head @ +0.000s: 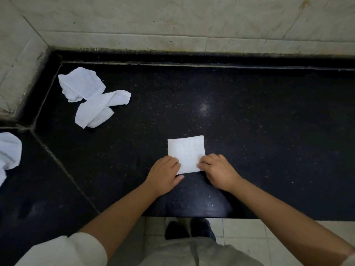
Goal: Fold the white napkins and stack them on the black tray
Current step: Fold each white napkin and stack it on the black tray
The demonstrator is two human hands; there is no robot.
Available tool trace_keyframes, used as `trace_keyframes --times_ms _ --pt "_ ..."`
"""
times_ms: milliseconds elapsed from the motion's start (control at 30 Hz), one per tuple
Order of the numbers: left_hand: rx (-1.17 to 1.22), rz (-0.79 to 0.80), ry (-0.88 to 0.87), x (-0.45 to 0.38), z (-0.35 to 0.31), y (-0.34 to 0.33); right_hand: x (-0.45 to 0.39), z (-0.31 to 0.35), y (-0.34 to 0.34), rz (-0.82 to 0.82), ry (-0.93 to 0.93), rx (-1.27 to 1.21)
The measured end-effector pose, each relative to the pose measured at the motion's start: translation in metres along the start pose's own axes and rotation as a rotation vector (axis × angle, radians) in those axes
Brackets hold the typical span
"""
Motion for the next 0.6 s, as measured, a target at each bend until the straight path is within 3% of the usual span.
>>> trace_keyframes --times_ms 233,400,500,600 --pt "-0.028 0.052 0.002 -0.01 -0.003 -0.001 -0.013 -0.004 0.016 -0.042 -0.043 -0.038" --pt "-0.029 -0.064 -0.063 -0.018 -0.018 0.014 0.004 -0.032 0.018 0.031 -0.25 -0.472" --pt "0.077 -0.175 -0.137 -0.024 -0.046 0.032 0.043 -0.054 0.033 -0.059 -0.312 -0.624" --pt "0.131 -0.14 -0.273 -0.037 -0.105 0.049 0.104 -0.082 0.046 -0.125 -0.411 -0.774"
Point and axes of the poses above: each hand's wrist, its own x-axis away from the middle knuckle, its own y-axis out of the back of the hand, z = x × y, the point moved 10 cm from there along -x, towards the middle knuckle, and after that the axes turned 4 degrees about x, right-handed, at the moved point
